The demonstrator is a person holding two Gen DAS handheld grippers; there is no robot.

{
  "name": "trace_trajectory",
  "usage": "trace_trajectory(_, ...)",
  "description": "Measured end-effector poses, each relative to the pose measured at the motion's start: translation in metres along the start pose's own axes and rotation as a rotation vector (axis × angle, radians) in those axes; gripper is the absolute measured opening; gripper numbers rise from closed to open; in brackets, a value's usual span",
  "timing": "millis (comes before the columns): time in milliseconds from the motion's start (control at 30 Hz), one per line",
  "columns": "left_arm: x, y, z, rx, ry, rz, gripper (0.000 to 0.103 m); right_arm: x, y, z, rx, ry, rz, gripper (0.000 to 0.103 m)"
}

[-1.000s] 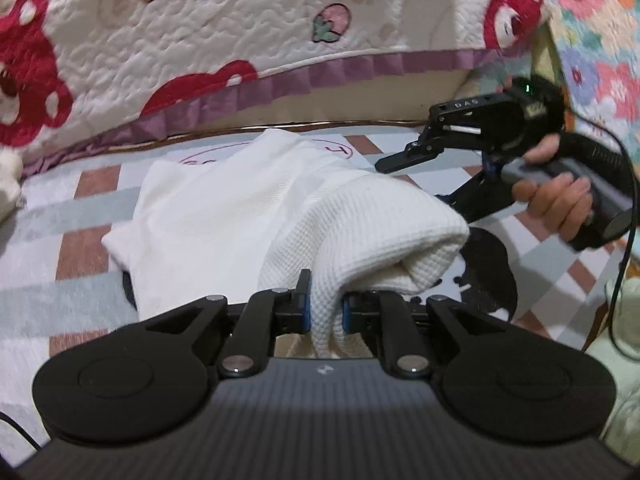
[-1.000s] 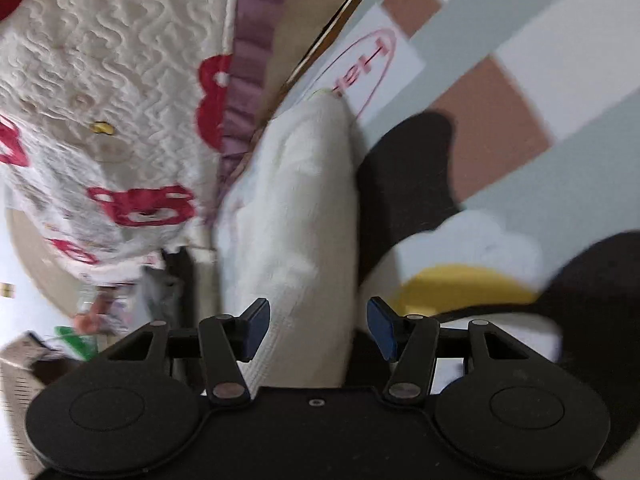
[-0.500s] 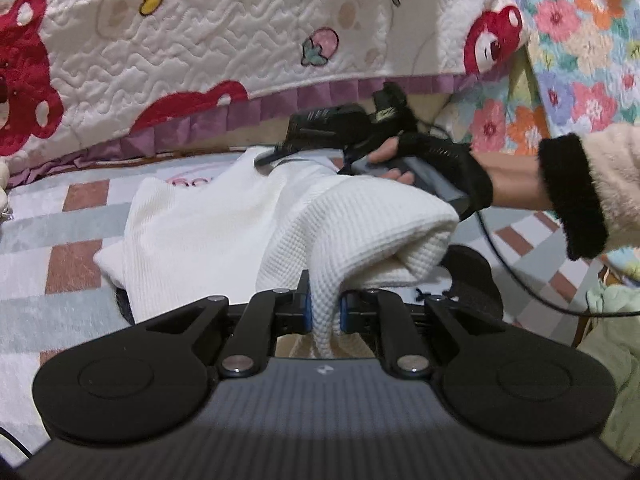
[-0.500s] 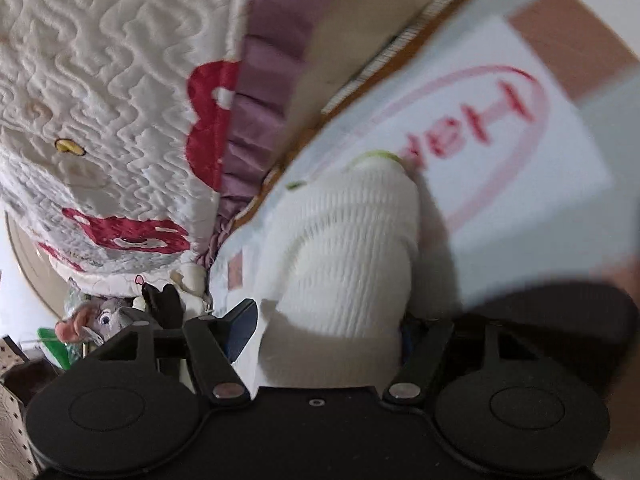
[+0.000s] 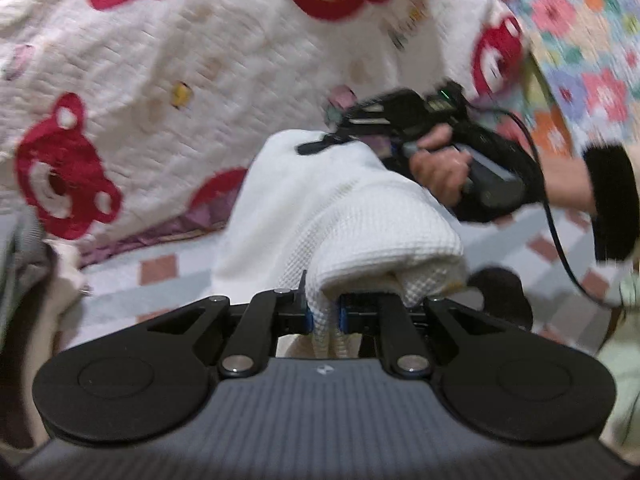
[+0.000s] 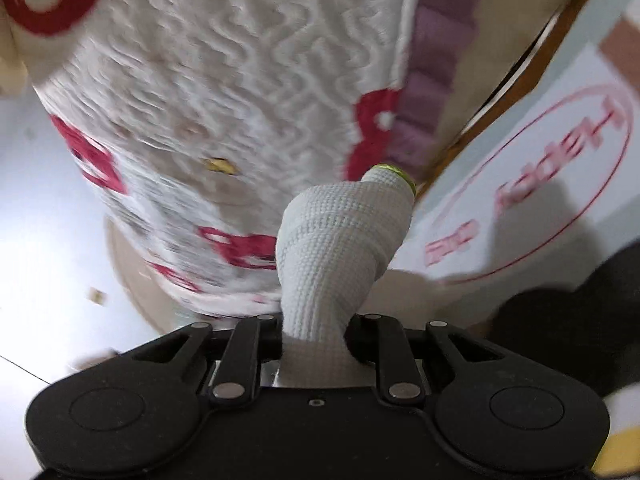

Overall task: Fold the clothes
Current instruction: 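Grasp the garment end with the left tool while the right tool grasps it too, then lift the rolled cream garment with both tools and carry it toward the clothes stack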

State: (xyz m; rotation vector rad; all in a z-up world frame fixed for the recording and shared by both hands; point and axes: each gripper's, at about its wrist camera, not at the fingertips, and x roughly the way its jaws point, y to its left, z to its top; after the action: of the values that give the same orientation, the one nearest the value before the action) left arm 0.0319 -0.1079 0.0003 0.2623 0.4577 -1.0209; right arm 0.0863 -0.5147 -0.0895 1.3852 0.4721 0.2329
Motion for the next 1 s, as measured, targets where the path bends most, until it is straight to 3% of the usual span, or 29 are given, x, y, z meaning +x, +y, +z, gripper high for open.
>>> trace_trajectory(167, -0.034, 0.016, 0.016, -0.041, 0.014, 0.117, 0.011, 0.013, 0.032, -0.016, 0.066, -0.015, 0.120, 0.023)
trace_trajectory(300, -0.065, 0.025, 0.013, -0.088, -0.002, 0.204, 0.011, 0.030, 0.057, -0.032, 0.069, 0.028, 0.153, 0.024)
trace_trajectory(533, -0.123, 0.041, 0.003, -0.207, -0.044, 0.257, 0.010, 0.063, 0.107, -0.069, 0.045, 0.133, 0.183, 0.024)
trace_trajectory(767, -0.159, 0.073, 0.014, -0.232, -0.114, 0.145, 0.010, 0.085, 0.164, -0.089, 0.003, 0.166, 0.114, 0.024)
trace_trajectory(867, -0.153, 0.096, 0.016, -0.309, -0.132, 0.143, 0.010, 0.097, 0.193, -0.086, -0.051, 0.171, 0.027, 0.024)
trace_trajectory(1000, -0.144, 0.124, 0.010, -0.385, -0.197, 0.145, 0.010, 0.109, 0.220, -0.080, -0.115, 0.142, -0.023, 0.024)
